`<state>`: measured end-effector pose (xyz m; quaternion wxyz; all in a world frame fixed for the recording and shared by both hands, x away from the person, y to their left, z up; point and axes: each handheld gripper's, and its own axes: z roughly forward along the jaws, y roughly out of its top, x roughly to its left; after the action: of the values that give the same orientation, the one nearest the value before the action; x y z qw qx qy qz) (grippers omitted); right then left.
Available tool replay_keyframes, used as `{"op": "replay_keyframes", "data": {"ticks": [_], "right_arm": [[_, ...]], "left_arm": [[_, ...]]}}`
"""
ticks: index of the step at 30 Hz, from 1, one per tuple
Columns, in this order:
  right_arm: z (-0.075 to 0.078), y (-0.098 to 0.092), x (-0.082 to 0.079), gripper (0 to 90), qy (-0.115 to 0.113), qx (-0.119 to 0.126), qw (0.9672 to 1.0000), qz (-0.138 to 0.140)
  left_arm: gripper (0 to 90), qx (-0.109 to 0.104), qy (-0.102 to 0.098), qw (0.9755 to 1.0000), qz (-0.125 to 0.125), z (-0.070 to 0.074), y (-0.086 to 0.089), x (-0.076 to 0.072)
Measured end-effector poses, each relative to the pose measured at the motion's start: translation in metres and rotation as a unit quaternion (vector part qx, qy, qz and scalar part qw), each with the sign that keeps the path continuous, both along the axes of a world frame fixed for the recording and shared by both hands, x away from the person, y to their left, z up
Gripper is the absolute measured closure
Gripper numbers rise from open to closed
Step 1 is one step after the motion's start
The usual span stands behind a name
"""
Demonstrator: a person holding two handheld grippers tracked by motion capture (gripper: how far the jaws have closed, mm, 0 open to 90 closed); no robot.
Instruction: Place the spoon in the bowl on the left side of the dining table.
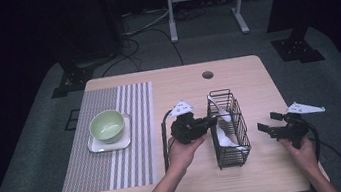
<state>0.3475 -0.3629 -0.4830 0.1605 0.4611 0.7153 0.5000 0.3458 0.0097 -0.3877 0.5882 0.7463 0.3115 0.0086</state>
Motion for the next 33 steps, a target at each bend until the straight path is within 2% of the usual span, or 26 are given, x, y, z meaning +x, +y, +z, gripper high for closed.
{"op": "replay_keyframes", "data": {"ticks": [6, 15, 33], "right_arm": [[0.0, 0.0, 0.0, 13.2, 0.001, 0.001, 1.0, -0.001], [0.0, -0.001, 0.0, 13.2, 0.001, 0.002, 1.0, -0.002], [0.0, -0.002, 0.001, 13.2, 0.006, 0.008, 0.9999, -0.009]], "left_arm": [[84.7, -0.007, 0.003, 1.0, 0.005, -0.001, 0.0, -0.002], [85.0, -0.025, 0.011, 0.9996, -0.003, 0.002, -0.001, -0.001], [85.2, -0.074, 0.022, 0.9971, 0.0, 0.034, 0.008, 0.002]]}}
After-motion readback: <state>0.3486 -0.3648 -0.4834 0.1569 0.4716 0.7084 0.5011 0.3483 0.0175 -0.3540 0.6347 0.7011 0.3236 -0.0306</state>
